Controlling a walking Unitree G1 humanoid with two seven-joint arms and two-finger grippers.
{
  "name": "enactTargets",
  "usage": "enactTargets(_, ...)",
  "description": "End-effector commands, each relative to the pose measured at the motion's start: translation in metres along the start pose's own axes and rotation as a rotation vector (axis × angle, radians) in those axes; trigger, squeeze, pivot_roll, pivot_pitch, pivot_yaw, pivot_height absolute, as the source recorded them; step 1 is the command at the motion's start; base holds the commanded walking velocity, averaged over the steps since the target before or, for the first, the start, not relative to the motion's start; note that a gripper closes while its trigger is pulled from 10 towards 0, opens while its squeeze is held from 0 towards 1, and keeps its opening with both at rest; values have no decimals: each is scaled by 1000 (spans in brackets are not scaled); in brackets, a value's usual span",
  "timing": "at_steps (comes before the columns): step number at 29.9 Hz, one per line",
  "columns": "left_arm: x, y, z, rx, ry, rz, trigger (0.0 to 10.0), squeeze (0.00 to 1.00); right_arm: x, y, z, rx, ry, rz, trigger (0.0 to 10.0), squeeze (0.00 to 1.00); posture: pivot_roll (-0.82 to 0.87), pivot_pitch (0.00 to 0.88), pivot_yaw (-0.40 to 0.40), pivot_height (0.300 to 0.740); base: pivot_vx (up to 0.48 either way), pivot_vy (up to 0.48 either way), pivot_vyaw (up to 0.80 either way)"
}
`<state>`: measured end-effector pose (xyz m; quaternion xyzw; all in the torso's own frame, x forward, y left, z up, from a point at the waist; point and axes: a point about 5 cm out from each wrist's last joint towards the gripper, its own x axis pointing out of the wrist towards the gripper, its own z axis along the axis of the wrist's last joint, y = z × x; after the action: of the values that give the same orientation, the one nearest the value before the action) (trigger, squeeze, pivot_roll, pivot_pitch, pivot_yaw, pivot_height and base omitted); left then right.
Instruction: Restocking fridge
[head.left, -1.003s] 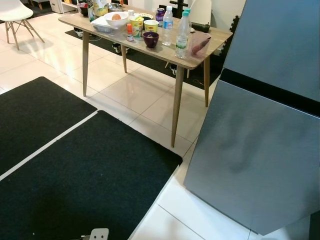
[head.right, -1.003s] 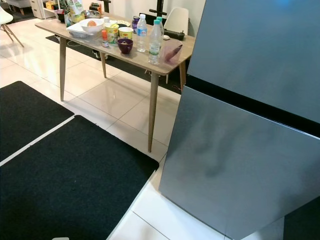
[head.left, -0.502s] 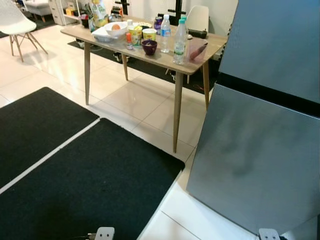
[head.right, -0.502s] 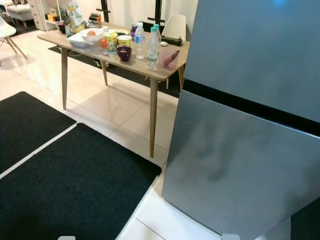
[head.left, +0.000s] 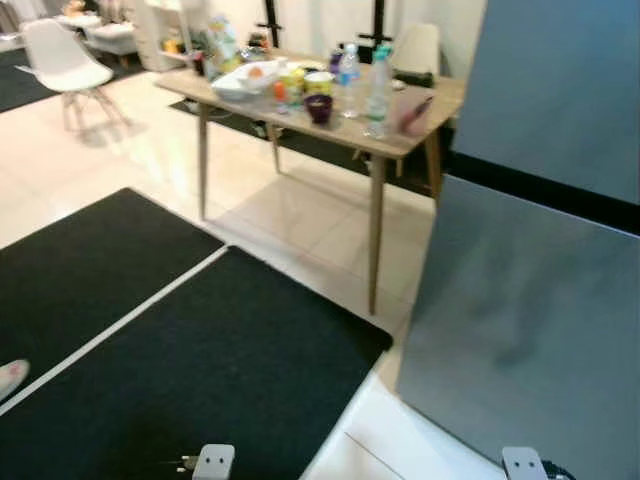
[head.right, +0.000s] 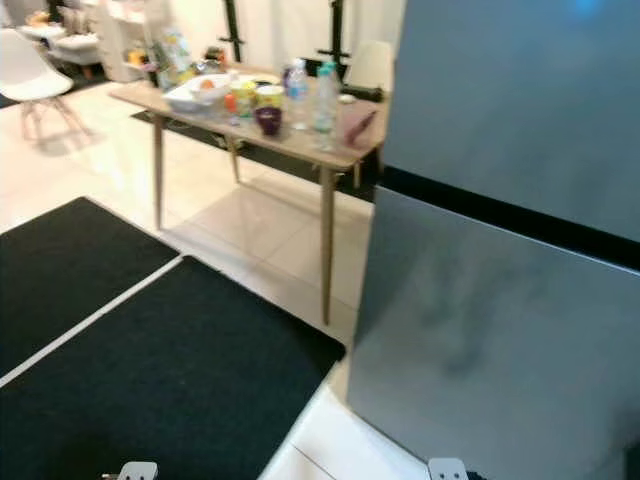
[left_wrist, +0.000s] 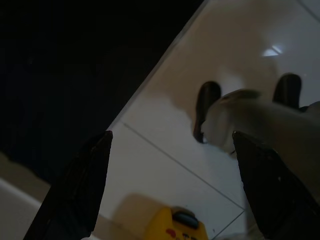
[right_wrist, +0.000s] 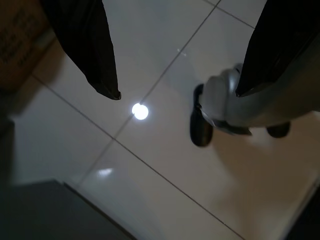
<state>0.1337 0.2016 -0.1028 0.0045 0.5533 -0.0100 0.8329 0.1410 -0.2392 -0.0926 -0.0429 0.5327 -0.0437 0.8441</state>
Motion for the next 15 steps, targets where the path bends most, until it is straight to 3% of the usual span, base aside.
enactTargets(1, 1, -3, 0, 22, 9, -5, 10000, 0, -1, 0, -7, 11, 21, -5, 10000, 0, -46, 0, 22, 740, 0, 0, 800)
enactTargets(15, 0, -7, -8, 50, 31, -15, 10000, 0, -3, -5, -18, -1, 44, -14, 10000, 0, -60, 0, 18, 740, 0, 0, 793)
